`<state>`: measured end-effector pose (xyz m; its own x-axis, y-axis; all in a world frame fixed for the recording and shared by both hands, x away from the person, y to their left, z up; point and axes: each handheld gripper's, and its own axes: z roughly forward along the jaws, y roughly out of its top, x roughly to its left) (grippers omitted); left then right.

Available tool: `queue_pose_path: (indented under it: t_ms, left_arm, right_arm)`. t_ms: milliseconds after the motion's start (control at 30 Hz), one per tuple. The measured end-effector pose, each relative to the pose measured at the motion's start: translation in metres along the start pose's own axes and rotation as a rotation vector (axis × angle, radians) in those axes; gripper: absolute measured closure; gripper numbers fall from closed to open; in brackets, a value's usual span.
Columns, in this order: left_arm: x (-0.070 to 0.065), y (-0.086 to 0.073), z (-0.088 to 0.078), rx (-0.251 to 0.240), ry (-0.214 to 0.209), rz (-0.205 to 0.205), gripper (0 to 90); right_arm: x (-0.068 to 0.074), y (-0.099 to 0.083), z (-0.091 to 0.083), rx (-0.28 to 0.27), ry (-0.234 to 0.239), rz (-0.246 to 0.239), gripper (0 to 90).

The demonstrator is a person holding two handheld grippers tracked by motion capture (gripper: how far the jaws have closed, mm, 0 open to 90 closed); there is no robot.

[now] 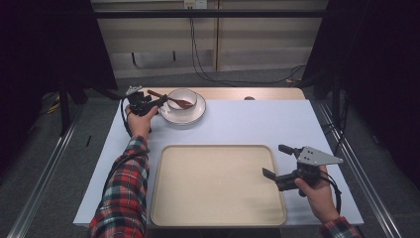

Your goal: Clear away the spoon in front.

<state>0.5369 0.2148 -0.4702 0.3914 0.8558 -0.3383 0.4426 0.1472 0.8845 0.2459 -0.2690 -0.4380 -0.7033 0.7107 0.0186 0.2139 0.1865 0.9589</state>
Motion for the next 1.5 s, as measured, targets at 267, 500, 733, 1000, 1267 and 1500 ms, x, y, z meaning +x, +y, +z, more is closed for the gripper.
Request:
queue_pose_path:
  t_ms: [267,500,733,1000,1267,1500]
  left_arm:
    - [0.0,0.0,0.002,-0.021,-0.016,-0.042,24.5]
    - [0.005,-0.001,0.002,-0.028,-0.014,-0.067,31.5]
    - [0.0,0.003,0.002,-0.066,-0.035,-0.078,46.1]
    - [-0.006,0.007,-0.002,-0.086,-0.097,-0.07,69.2]
    - [-0.017,0.014,-0.005,-0.115,-0.131,-0.111,78.8]
    - [-0.026,0.022,-0.009,-0.125,-0.147,-0.098,83.1]
  right_arm:
    - [-0.001,0.0,0.0,-0.003,0.0,0.005,0.2]
    - [-0.001,0.0,0.0,-0.002,0.003,0.007,0.1]
    - [-0.001,0.0,0.0,-0.004,0.0,0.009,0.2]
    - [0.0,0.0,0.0,-0.004,0.002,0.011,0.3]
    - [0.001,0.001,-0.001,-0.008,0.005,0.006,0.3]
    - [0.0,0.0,0.0,-0.004,0.011,-0.005,0.3]
